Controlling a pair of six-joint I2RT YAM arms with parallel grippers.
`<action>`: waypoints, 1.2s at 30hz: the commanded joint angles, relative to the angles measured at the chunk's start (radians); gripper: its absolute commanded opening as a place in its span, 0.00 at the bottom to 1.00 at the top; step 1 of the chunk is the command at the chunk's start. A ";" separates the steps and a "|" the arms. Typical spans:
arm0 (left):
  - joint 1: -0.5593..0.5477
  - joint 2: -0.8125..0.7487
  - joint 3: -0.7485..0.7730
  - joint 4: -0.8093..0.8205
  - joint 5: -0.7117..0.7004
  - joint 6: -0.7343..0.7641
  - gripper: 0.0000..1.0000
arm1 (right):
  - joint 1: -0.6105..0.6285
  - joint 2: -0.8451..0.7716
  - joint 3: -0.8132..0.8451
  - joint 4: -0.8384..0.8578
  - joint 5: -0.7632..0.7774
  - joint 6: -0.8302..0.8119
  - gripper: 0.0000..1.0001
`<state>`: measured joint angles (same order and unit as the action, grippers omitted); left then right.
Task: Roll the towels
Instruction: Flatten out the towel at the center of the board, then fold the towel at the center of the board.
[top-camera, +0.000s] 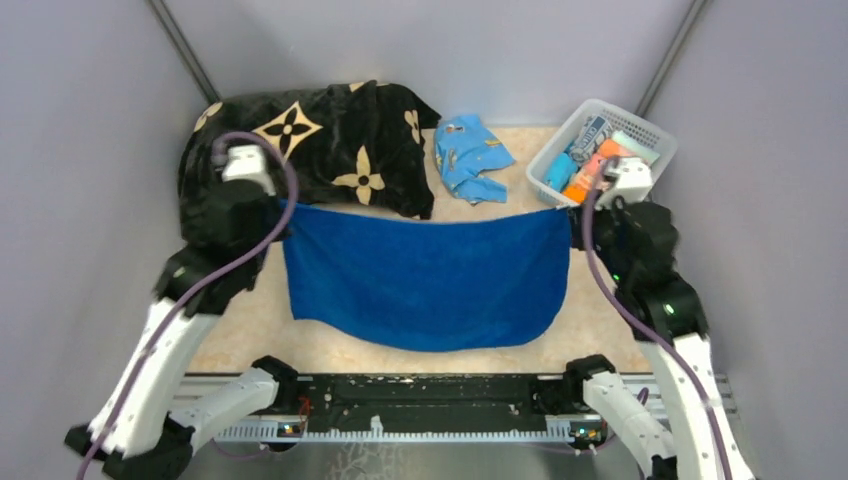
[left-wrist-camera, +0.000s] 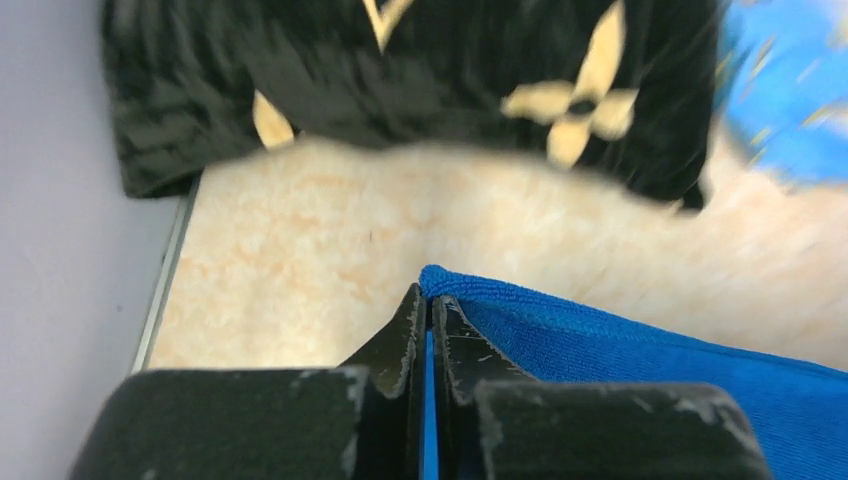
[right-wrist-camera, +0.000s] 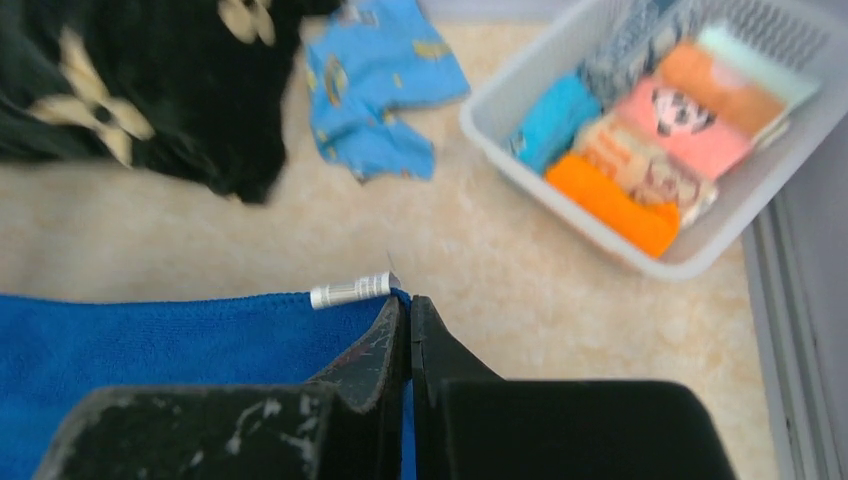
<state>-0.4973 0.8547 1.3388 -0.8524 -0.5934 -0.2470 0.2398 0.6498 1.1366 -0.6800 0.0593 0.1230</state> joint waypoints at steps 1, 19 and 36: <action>0.014 0.181 -0.153 0.141 0.040 0.126 0.03 | -0.005 0.186 -0.160 0.165 0.110 -0.012 0.00; 0.196 0.984 0.102 0.397 0.070 0.466 0.00 | -0.063 0.930 -0.093 0.698 0.292 -0.454 0.00; 0.221 0.773 0.056 0.434 0.027 0.435 0.00 | -0.071 0.813 -0.132 0.700 0.206 -0.427 0.00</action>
<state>-0.2943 1.7443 1.4048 -0.4370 -0.5083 0.2134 0.1848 1.5940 0.9947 -0.0166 0.2607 -0.3386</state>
